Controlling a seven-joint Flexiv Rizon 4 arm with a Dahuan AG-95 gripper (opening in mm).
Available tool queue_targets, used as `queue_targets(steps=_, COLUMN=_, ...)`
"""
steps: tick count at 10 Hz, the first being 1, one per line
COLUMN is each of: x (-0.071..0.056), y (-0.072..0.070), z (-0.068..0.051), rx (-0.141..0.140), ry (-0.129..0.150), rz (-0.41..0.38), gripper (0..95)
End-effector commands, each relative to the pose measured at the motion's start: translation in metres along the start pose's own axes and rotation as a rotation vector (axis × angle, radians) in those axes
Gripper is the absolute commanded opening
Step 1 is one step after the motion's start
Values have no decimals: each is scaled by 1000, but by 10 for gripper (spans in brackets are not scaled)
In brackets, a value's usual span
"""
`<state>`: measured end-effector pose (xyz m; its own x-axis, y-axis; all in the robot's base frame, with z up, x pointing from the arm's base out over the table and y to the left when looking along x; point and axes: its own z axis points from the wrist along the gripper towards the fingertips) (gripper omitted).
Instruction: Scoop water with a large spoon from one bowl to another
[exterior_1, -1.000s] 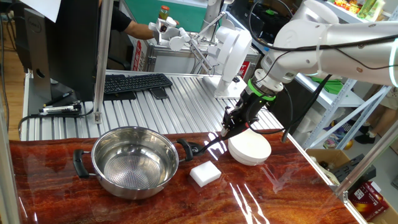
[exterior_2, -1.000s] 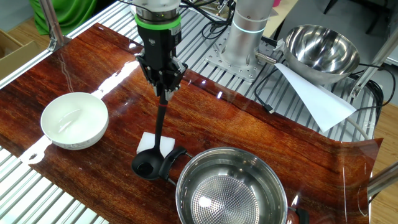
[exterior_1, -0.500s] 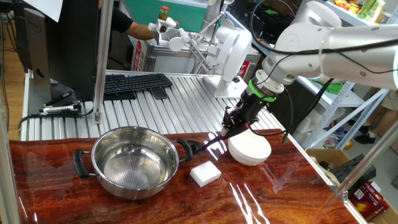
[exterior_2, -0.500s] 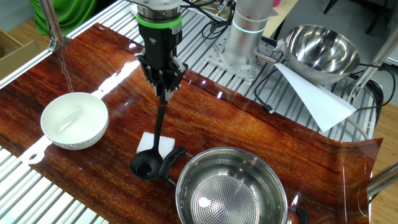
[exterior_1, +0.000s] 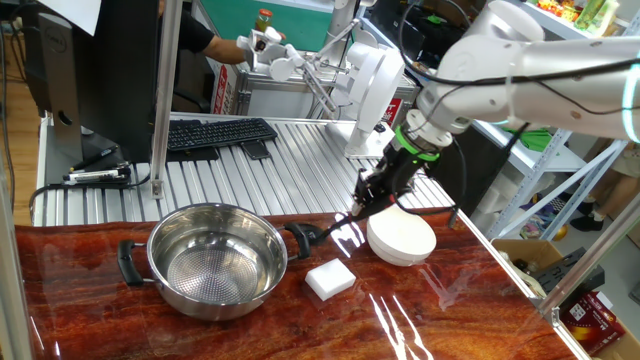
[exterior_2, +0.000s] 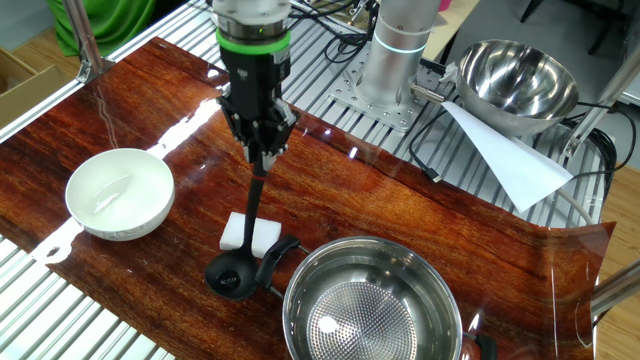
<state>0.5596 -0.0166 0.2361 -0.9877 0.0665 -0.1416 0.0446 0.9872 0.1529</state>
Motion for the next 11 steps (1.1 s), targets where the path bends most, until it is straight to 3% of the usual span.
queue_targets(steps=1, x=-10, y=3, z=2, rx=2, ry=0, rz=1, gripper=0)
queue_targets(steps=3, x=-24, y=6, z=7, rx=12, ry=-26, rz=-2, gripper=0)
queue_targets(steps=6, x=-44, y=9, z=18, rx=15, ry=-30, rz=3, gripper=0)
queue_targets(steps=11, x=-53, y=10, z=43, rx=21, ry=-84, rz=-1, gripper=0)
